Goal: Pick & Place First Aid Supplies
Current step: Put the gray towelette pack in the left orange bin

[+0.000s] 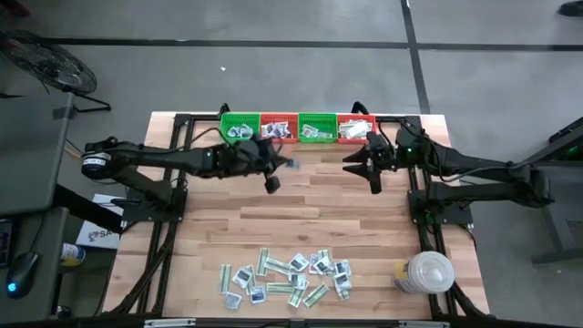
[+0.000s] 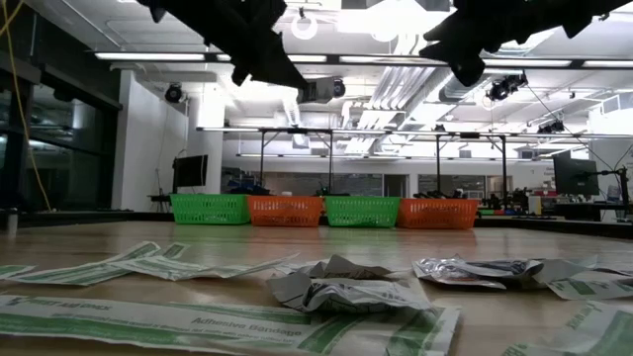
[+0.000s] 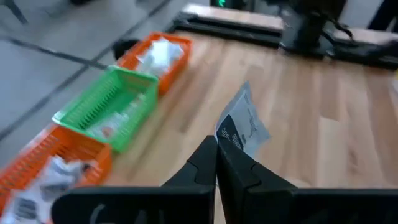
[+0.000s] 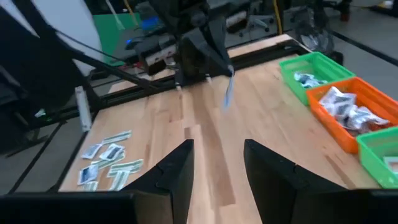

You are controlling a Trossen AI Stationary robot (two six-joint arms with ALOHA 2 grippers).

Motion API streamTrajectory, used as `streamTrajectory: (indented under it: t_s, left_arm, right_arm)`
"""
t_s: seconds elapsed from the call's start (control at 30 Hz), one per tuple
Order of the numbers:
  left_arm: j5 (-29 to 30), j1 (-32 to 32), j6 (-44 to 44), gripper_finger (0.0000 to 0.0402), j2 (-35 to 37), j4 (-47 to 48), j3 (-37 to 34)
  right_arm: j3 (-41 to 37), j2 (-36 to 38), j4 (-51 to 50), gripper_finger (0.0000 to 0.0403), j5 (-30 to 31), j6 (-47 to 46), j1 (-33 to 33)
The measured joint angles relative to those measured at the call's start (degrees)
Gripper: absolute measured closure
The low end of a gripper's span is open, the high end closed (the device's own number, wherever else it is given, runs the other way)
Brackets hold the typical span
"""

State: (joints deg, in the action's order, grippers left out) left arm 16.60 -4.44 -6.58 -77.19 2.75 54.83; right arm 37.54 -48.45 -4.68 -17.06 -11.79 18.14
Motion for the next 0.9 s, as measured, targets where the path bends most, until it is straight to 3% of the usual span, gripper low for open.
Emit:
streamTrajectory:
  t_s: [0.4, 0.7, 0.9]
  left_arm:
    - [-1.69, -14.72, 9.41, 0.0401, 0.00, -3.92, 0.00]
    - [-11.58, -26.88, 9.37, 0.0401, -2.86, -2.79, 0.00]
    - [-17.53, -33.28, 8.32, 0.0401, -6.02, -2.50, -0.02]
  right_arm:
    - [1.88, -6.40, 5.76, 0.0270, -4.55, -1.33, 7.22]
    - [10.06, -10.15, -0.48, 0.0270, -4.55, 4.21, 12.16]
    - [11.19, -10.43, -3.52, 0.0270, -4.55, 4.42, 15.81]
